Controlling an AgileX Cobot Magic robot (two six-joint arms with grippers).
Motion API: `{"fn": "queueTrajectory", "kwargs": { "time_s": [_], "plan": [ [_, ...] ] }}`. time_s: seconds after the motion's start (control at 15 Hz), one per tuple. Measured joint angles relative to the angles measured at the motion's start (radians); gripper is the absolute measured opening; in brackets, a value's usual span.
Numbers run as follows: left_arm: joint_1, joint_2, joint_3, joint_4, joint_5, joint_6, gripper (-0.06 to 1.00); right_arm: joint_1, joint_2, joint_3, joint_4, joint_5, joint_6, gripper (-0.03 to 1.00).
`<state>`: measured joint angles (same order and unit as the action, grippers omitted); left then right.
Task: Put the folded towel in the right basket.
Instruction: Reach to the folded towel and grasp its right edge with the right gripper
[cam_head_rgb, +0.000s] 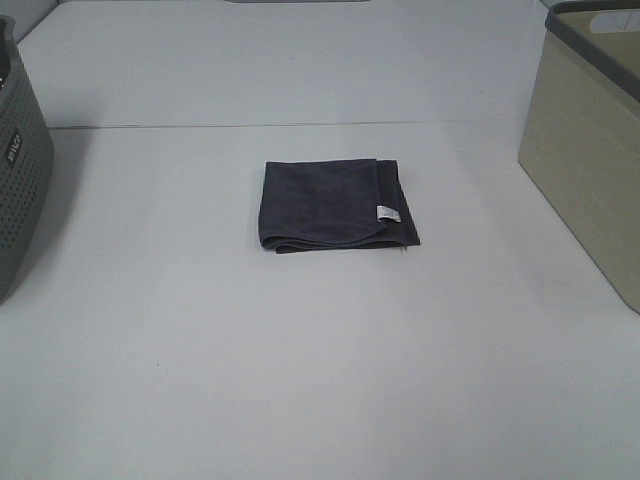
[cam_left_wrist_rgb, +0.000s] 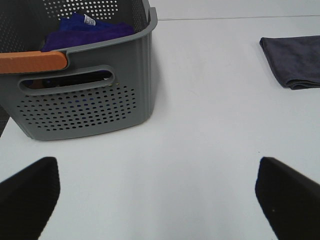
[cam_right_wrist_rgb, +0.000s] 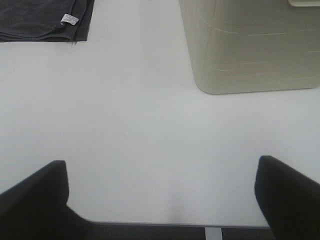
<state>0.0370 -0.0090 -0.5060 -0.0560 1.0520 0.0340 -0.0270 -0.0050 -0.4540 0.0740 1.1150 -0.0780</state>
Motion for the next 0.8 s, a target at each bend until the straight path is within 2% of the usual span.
{"fn": "queueTrajectory", "kwargs": {
  "time_s": [0.8],
  "plan": [
    [0.000, 0.000, 0.000, 0.000, 0.000, 0.000, 0.99, 0.000, 0.000, 0.000, 0.000, 0.000, 0.000, 0.97]
  ]
}}
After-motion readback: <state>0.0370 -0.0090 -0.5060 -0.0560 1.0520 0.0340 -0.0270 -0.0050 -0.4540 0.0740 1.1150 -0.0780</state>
